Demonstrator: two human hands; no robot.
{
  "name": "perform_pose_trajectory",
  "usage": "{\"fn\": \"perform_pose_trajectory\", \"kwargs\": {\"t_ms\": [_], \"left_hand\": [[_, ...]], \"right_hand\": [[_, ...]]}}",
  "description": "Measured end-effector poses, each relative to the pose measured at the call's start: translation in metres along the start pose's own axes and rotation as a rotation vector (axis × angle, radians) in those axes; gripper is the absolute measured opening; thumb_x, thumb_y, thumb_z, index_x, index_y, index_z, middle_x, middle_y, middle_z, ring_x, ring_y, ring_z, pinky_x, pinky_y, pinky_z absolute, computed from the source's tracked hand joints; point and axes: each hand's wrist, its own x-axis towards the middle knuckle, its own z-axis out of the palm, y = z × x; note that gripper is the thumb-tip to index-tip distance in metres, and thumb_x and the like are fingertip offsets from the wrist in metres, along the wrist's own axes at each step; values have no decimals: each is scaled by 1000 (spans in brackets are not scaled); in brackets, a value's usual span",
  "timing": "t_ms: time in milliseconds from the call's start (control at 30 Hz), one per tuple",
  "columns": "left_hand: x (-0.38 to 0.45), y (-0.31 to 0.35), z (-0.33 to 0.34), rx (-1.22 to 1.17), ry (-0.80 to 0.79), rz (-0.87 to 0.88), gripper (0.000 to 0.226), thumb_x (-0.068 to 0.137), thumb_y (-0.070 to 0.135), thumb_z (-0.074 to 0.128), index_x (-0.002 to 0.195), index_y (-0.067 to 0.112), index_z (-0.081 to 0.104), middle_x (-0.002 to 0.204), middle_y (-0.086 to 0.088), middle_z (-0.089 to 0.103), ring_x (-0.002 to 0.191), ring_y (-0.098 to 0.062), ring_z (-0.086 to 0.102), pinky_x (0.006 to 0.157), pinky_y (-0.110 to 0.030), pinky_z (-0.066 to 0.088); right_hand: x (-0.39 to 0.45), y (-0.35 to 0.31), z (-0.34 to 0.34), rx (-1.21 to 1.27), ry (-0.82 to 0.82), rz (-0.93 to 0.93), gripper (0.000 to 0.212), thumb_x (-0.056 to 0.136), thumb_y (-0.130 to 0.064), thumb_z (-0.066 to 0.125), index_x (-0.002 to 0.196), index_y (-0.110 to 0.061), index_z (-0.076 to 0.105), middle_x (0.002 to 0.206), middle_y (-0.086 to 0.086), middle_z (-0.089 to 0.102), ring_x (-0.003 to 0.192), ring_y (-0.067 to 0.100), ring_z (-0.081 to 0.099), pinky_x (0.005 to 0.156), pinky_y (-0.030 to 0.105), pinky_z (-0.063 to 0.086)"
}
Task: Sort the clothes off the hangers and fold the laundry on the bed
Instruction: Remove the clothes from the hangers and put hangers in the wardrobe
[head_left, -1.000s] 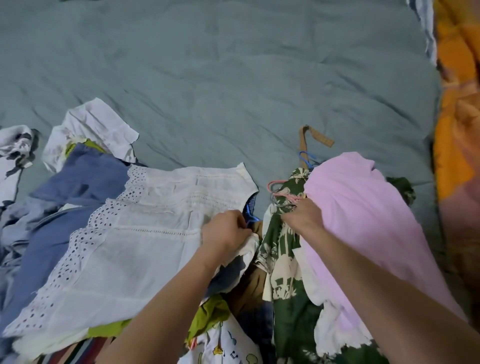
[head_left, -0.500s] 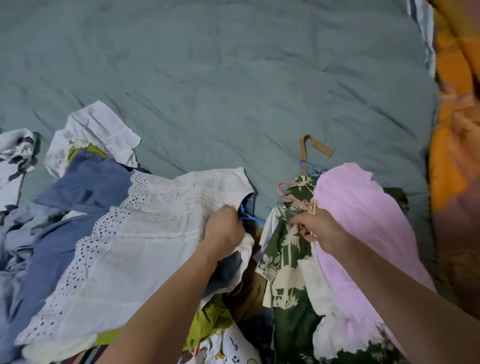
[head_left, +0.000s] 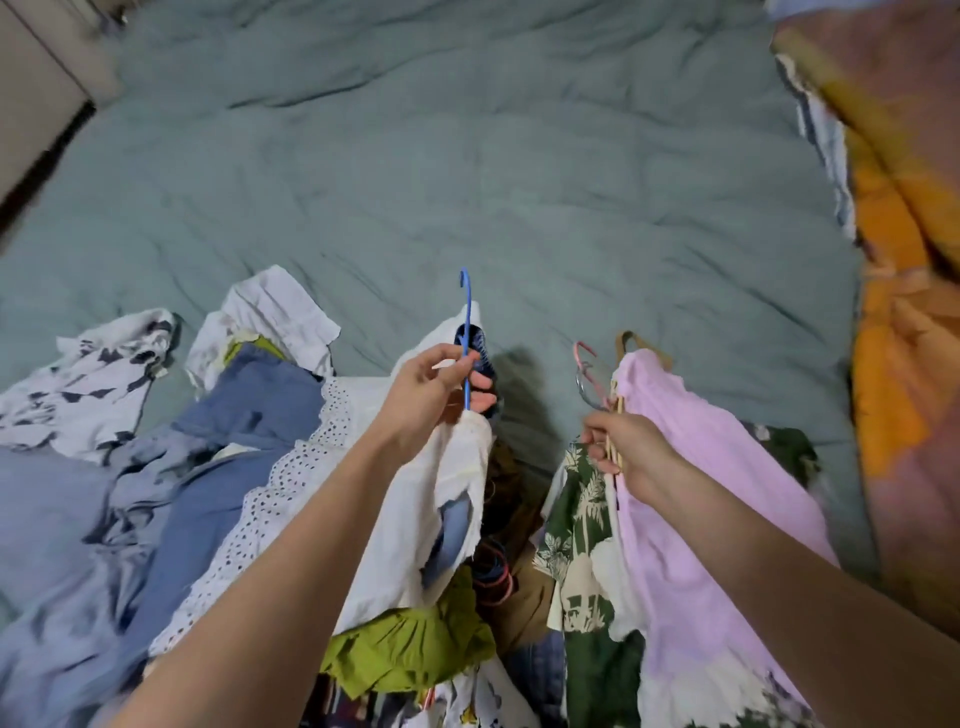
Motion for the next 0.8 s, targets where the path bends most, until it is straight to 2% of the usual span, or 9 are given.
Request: {"fn": "perform_pose_trajectory", "kwargs": {"t_ms": [67,200,300,400,467,533,633,700,800], "left_hand": [[-13,10,10,72,-13,21,9,100,10,47,99,8,56,58,-4,63,42,-16,56,46,-20,48],[-29,38,8,135,40,-13,20,102,13,42,106,4,59,42,4,43,31,-6,25,33,-15,21],[-53,56,-8,166,121,-56,28,104,17,40,94,5,63,40,7,30,32,-4,18,31,-14,15],[-85,71,-26,85,362,94,27,103,17,41,84,11,60,36,10,31,29,-3,21,31,-16,17],[-107,84,-37,68,570,227,29,102,20,43,81,14,62,37,10,36,33,-6,29,38,-19,22],[-129,96,-47,138,744,355,32,101,22,42,78,19,64,44,6,44,46,-15,41,49,-25,30],[-165,113,-57,231,932,516,32,98,22,40,80,22,66,65,-11,58,70,-36,55,63,-29,36],[-190,126,-65,265,1042,597,31,99,19,39,87,18,67,78,-15,65,81,-32,60,64,-28,35],[-223,151,-76,303,1185,683,31,100,17,38,94,14,68,82,1,62,79,-19,56,63,-26,30]], "right_hand": [[-13,-8,4,17,-2,-38,9,93,-1,48,86,-6,49,64,8,50,37,9,36,30,18,20],[-42,-22,2,38,-3,-82,15,95,-2,47,80,-6,50,64,8,50,32,6,32,30,16,20],[-61,-28,-1,12,-11,-103,17,95,-3,48,78,-6,51,65,8,50,30,5,28,30,15,16],[-80,-31,4,10,-61,-128,18,95,-2,46,78,-6,48,65,8,48,28,4,26,29,13,15],[-95,-33,13,-1,-97,-154,21,95,0,44,75,-6,44,65,8,45,26,3,25,29,12,15],[-108,-34,26,-17,-126,-185,25,96,2,42,72,-7,41,64,9,43,24,3,24,29,10,14],[-129,-33,52,-63,-158,-229,29,97,1,36,70,-9,38,63,9,38,22,2,22,28,9,12],[-143,-33,70,-98,-156,-275,28,98,-1,35,71,-9,39,63,8,37,21,1,22,27,8,12],[-159,-37,98,-119,-138,-368,29,99,-2,34,71,-10,38,62,8,37,21,2,22,27,8,12]]}}
